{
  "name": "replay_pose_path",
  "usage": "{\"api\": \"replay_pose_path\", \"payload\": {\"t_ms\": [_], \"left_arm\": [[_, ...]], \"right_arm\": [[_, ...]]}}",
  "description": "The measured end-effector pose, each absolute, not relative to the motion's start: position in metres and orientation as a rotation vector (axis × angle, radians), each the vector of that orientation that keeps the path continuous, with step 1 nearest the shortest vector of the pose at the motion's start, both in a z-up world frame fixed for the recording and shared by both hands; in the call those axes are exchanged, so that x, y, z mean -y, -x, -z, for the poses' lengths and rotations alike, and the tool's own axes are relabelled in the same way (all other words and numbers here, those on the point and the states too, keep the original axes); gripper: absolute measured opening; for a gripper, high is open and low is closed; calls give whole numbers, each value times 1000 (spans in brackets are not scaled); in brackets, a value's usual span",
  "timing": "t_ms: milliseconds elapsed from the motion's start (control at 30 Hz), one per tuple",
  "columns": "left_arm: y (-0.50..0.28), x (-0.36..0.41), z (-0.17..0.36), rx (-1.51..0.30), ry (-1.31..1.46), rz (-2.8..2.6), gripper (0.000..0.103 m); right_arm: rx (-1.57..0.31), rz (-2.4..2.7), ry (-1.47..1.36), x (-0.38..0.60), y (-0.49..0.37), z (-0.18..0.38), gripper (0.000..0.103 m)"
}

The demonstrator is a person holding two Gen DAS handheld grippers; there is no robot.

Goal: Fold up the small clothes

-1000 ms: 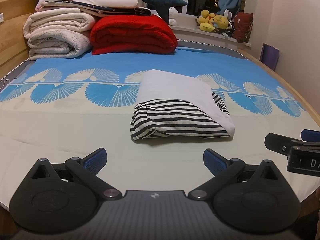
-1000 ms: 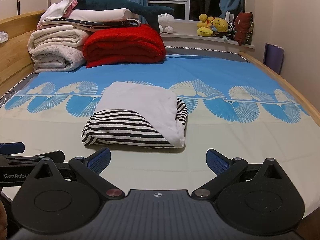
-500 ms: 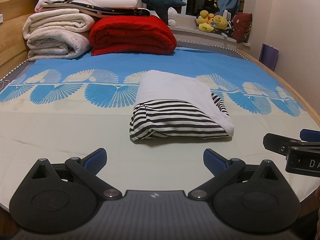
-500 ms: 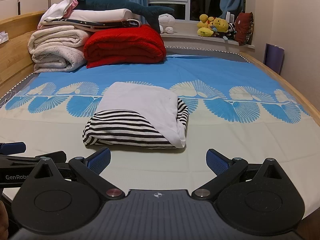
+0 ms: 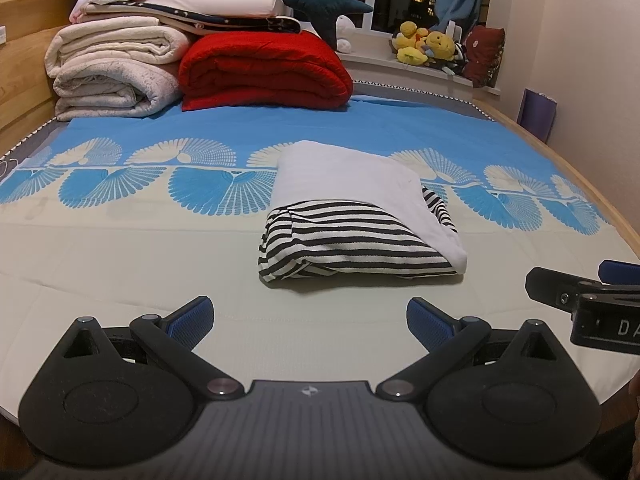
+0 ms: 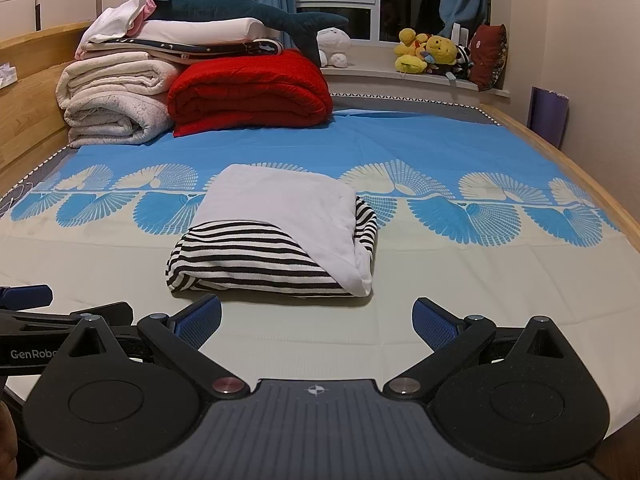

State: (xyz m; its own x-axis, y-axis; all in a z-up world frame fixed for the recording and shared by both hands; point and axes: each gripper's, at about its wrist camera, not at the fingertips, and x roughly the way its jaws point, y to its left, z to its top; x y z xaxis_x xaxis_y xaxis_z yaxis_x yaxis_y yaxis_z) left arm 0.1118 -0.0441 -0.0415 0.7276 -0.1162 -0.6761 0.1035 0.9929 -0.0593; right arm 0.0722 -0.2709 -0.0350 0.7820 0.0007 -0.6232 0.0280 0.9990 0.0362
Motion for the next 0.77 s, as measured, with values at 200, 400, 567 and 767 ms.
{"api": "replay_pose_path", "payload": {"t_ms": [200, 400, 567, 767], "left_arm": [[-111, 45, 42, -745, 16, 122, 103], [-110, 46, 42, -744, 19, 122, 103], [-110, 46, 42, -744, 19, 121, 103], [-108, 48, 41, -730, 15, 132, 103]], "right_arm": [[-673, 16, -45, 271, -72, 35, 101], [-673, 15, -48, 269, -72, 34, 101], [-673, 15, -49, 267, -72, 31, 101], [-673, 15, -49, 266, -72, 31, 101]]}}
